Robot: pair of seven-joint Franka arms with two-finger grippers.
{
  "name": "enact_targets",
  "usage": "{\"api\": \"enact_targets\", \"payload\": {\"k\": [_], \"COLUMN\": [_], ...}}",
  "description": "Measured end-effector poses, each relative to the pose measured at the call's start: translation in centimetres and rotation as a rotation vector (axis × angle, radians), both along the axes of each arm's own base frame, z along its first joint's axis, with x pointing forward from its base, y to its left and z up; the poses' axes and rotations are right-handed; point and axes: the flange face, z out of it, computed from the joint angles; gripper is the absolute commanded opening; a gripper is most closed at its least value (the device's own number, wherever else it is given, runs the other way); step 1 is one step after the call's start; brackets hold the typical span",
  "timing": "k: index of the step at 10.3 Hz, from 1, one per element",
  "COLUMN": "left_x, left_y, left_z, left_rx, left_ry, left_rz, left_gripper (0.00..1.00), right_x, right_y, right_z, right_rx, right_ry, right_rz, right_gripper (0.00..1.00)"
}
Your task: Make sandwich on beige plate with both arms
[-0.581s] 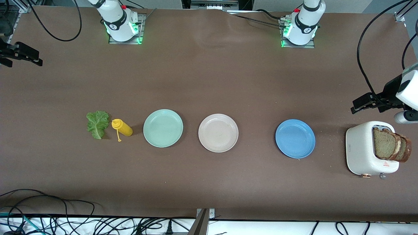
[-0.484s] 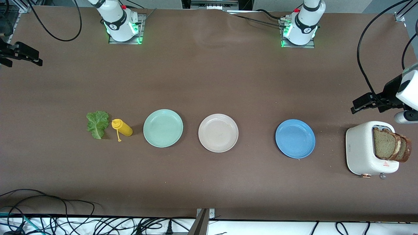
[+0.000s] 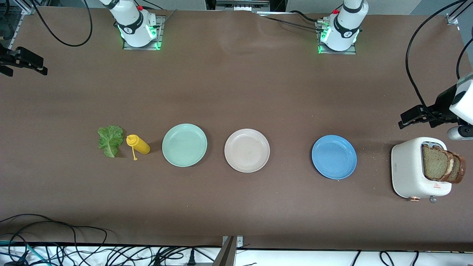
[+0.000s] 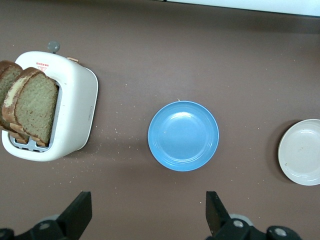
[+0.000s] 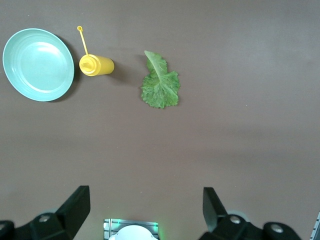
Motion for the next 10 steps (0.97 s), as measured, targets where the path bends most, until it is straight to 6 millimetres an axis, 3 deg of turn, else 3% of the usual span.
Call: {"api": "enact_targets", "payload": {"k": [3, 6, 10], "left_x": [0.0, 0.0, 0.0], "left_y": [0.0, 0.0, 0.0], "left_z": [-0.1, -0.1, -0.1], "left_rx": [0.0, 0.0, 0.0], "left_ry": [0.001, 0.002, 0.001], "left_rz": [-0.004, -0.007, -0.009], "left_gripper": [1.0, 1.0, 1.0], "right_x": [-0.1, -0.2, -0.3], "right_y": [0.5, -1.1, -1.6], "right_z": [0.1, 0.2, 0.2], "right_rx": [0.0, 0.0, 0.001], "right_ry": [-0.002, -0.003, -0.004], "right_rz": [0.008, -0.021, -0.031], "right_gripper": [1.0, 1.0, 1.0]}}
